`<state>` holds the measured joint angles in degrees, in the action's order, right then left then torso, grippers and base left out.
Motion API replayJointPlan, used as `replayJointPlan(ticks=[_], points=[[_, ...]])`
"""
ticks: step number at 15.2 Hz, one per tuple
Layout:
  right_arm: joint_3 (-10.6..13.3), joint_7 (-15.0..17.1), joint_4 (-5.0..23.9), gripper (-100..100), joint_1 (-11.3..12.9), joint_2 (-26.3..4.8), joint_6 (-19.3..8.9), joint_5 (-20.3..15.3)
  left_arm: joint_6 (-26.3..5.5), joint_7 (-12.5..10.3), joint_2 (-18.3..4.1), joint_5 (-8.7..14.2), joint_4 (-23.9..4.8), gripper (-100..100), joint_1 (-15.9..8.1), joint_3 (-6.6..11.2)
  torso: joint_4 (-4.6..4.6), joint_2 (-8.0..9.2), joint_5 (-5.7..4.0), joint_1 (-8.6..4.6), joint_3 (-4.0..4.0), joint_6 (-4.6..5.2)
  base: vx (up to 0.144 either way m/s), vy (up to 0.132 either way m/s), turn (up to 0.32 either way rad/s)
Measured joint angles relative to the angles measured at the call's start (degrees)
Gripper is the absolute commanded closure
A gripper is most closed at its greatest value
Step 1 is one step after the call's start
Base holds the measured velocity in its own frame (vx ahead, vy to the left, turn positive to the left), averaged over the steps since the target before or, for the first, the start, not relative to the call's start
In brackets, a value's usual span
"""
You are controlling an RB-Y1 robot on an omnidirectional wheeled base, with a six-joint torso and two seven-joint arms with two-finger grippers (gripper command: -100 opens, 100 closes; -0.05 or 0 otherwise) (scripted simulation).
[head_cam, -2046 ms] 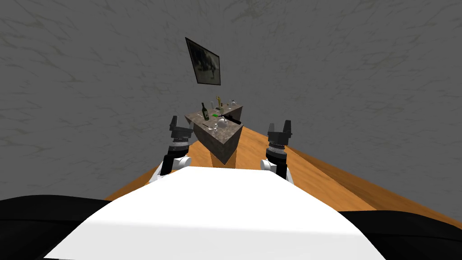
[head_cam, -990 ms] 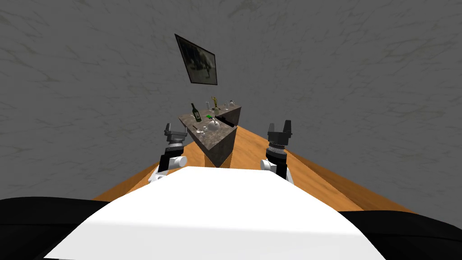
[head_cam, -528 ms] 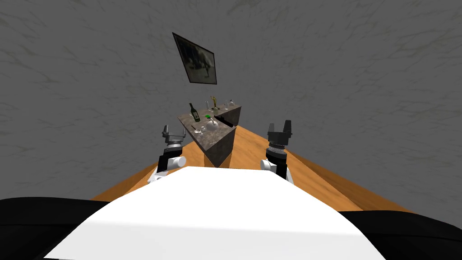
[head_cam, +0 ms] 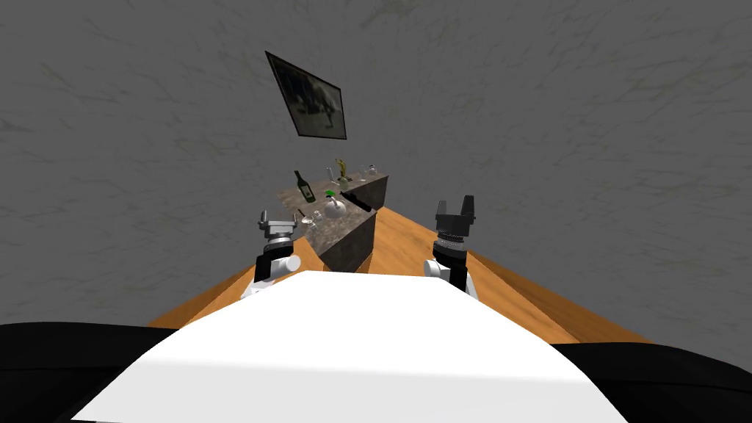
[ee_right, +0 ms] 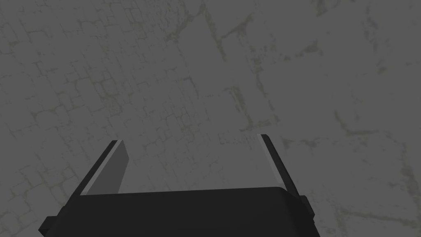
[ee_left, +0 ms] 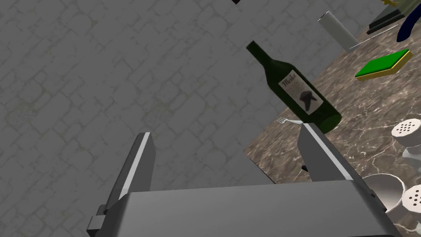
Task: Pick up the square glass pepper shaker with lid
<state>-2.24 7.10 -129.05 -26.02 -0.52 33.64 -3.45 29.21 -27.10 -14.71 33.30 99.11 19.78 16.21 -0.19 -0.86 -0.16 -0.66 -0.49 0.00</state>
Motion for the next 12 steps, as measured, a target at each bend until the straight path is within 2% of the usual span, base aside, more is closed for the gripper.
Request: replayJointPlan(ticks=[4, 7, 10, 12], points=[[0.00, 0.00, 0.00, 0, 0.01, 0.00, 0.00, 0.00, -0.59, -2.06, 1.54, 3.61, -3.27, -100, -0.12, 2.18, 0.02, 0.12, 0.03, 0.12, 0.06, 0.00, 0.148, -0.127, 0.025], [0.00, 0.00, 0.00, 0, 0.00, 0.00, 0.00, 0.00, -0.41, -4.39, 2.43, 6.73, -7.20, -100, -0.60, 4.14, 0.01, 0.06, 0.03, 0.06, 0.04, -0.01, 0.171, -0.146, 0.049], [0.00, 0.00, 0.00, 0, 0.01, -0.01, 0.00, 0.00, -0.95, -5.55, 3.99, 8.88, -9.01, -100, -0.70, 5.52, 0.03, 0.16, 0.05, 0.25, 0.08, 0.00, 0.132, -0.091, 0.025], [-0.01, 0.00, 0.00, 0, 0.01, -0.01, 0.00, 0.00, -1.00, -6.41, 4.73, 10.37, -11.55, -100, -1.63, 6.53, 0.04, 0.21, 0.08, 0.37, 0.12, -0.01, 0.138, -0.082, 0.048]])
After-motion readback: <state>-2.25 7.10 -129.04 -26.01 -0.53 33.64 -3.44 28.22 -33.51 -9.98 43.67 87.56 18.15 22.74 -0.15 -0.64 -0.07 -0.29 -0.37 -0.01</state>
